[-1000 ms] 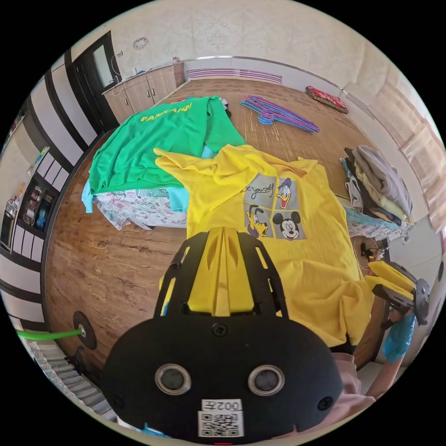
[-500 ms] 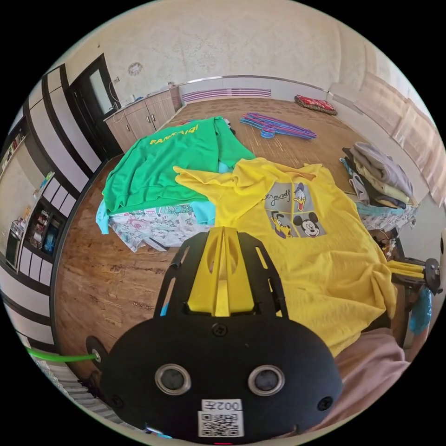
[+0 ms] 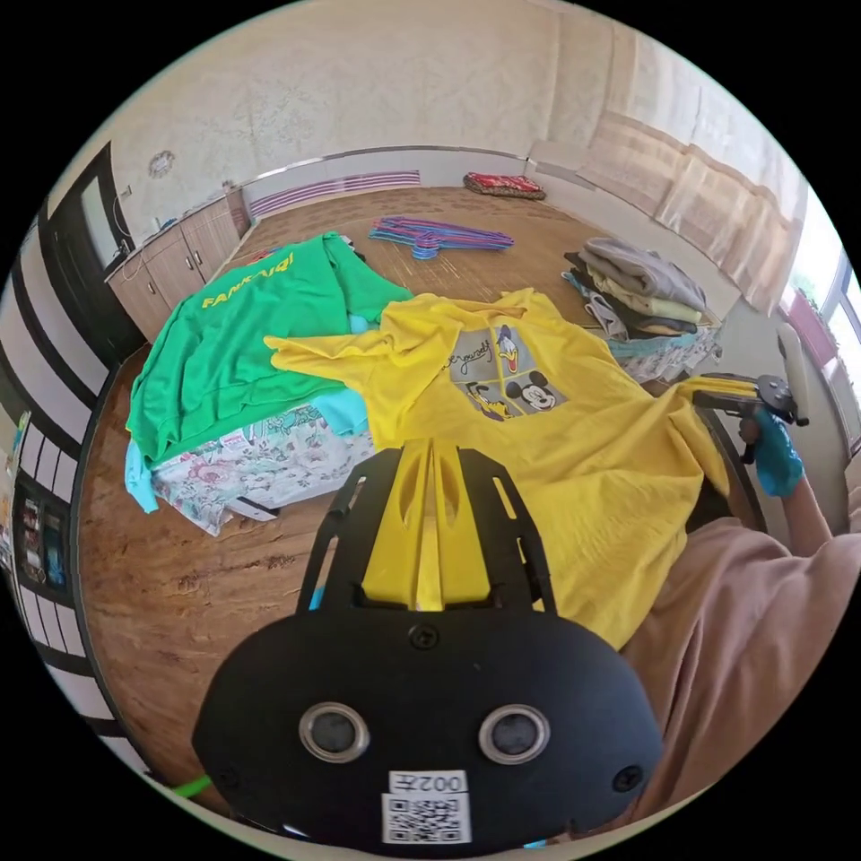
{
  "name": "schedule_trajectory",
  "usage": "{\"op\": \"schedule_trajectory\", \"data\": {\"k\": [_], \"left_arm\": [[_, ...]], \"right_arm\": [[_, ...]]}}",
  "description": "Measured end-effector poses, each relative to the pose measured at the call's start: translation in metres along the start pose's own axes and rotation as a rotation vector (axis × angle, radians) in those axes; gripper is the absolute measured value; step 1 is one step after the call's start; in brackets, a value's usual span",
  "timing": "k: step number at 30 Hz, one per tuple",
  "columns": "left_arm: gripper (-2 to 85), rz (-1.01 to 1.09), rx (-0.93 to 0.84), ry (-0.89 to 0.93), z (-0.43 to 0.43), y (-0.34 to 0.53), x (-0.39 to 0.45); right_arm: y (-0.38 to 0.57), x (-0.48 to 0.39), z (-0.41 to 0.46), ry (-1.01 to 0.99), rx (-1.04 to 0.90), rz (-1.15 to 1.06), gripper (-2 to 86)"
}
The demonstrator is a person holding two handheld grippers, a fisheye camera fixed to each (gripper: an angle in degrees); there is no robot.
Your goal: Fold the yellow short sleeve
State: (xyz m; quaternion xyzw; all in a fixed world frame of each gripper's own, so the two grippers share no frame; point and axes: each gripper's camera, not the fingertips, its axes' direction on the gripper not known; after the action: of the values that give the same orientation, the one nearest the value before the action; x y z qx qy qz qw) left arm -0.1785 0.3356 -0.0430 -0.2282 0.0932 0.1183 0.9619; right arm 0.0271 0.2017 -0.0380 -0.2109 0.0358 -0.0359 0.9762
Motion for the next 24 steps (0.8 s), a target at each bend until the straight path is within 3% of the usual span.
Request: {"op": "schedule_trajectory", "data": {"k": [6, 13, 19, 24], "left_arm": [[-0.7, 0.099, -0.042, 0.091, 0.007, 0.012, -0.027], [5.3, 0.192, -0.088, 0.211, 0.018, 0.021, -0.054], [7.2, 0.257, -0.131, 0.209, 0.042, 0.021, -0.056], [6.1, 0.224, -0.120, 0.225, 0.054, 0.017, -0.065]], "right_arm": [[0.016, 0.000, -0.032, -0.065, 0.086, -0.115, 8.3], [0.040, -0.014, -0.029, -0.244, -0.028, -0.199, 13.5], [0.046, -0.002, 0.000, -0.282, -0.071, -0.047, 8.5], [0.049, 0.013, -0.012, -0.286, -0.039, -0.048, 1.5]]}}
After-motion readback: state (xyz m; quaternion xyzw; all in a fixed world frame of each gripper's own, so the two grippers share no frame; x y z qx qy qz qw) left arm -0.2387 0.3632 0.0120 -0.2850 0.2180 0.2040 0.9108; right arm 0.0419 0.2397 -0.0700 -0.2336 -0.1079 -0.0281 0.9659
